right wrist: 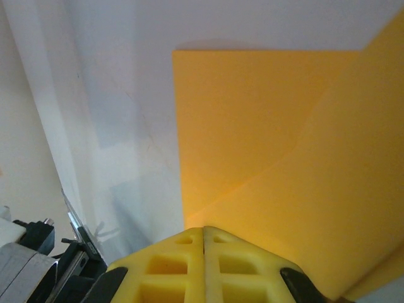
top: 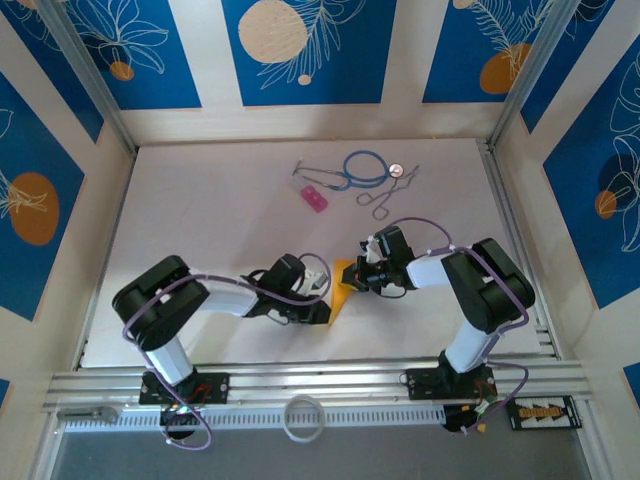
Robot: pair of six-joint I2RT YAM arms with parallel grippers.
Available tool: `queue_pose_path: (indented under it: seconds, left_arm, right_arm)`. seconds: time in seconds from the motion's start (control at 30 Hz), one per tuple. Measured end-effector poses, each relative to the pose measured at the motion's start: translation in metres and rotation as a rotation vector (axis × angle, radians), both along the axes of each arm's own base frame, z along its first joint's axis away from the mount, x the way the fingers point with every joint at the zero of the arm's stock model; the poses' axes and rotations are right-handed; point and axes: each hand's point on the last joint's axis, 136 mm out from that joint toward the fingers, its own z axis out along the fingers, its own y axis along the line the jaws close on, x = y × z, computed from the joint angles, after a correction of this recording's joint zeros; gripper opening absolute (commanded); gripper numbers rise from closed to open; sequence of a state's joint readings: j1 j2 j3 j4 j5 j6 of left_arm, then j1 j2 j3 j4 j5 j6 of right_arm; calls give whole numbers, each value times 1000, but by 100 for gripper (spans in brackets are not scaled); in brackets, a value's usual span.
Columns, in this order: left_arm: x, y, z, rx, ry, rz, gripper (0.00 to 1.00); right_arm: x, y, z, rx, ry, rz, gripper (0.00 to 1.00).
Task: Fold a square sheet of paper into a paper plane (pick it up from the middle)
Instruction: Fold the wing for the fifth time at the center of the table.
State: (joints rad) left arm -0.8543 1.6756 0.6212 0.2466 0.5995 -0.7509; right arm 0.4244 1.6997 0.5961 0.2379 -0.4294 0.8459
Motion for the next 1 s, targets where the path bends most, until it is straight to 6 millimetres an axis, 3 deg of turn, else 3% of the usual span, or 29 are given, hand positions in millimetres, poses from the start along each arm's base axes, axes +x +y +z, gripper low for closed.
queue_pose_path:
  seconds: [0.2,0.43,0.6,0.8,1.0]
  left_arm:
    - [5,10,24,33,-50,52,14]
    - [38,-27,54,-26,-108,56,8]
    - [48,-41,37,-7,-82,47,7]
    - [47,-39,7,58,-36,46,5]
    - [48,-35,-1,90,-42,51,4]
  right_arm:
    - [0,0,0,-3,1,-2,3]
    - [0,0,0,-5,3,-2,3]
    - [0,0,0,-8,7,-2,3]
    - [0,0,0,-10,9,-2,3]
    - [0,0,0,-10,9,-2,4]
